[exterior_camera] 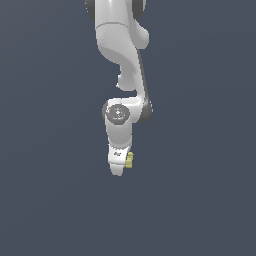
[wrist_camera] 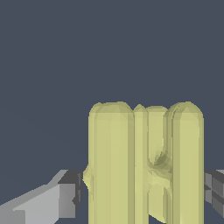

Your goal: Pick up the object and move it to a goal position.

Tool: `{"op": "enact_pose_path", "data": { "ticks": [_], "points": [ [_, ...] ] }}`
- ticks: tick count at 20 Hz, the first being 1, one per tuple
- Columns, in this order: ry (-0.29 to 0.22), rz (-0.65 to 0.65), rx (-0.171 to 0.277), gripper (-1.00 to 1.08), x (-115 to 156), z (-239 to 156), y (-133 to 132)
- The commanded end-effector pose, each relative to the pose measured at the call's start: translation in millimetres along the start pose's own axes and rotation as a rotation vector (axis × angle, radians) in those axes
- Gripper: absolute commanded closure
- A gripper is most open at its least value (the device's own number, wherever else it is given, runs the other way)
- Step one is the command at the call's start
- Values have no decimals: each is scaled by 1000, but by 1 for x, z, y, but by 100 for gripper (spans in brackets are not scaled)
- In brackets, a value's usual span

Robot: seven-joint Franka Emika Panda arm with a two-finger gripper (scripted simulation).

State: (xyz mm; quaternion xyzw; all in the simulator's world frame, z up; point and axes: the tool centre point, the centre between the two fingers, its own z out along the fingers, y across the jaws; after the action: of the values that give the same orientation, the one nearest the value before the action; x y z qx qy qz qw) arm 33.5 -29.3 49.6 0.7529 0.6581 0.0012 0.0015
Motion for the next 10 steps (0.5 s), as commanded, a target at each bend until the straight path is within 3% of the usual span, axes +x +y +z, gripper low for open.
{"op": "enact_pose_path", "data": {
  "ticks": [1, 10],
  "points": [
    [0, 1, 2, 108, -3, -1, -1],
    [0, 1, 3, 108, -45, -37, -4]
  ]
}}
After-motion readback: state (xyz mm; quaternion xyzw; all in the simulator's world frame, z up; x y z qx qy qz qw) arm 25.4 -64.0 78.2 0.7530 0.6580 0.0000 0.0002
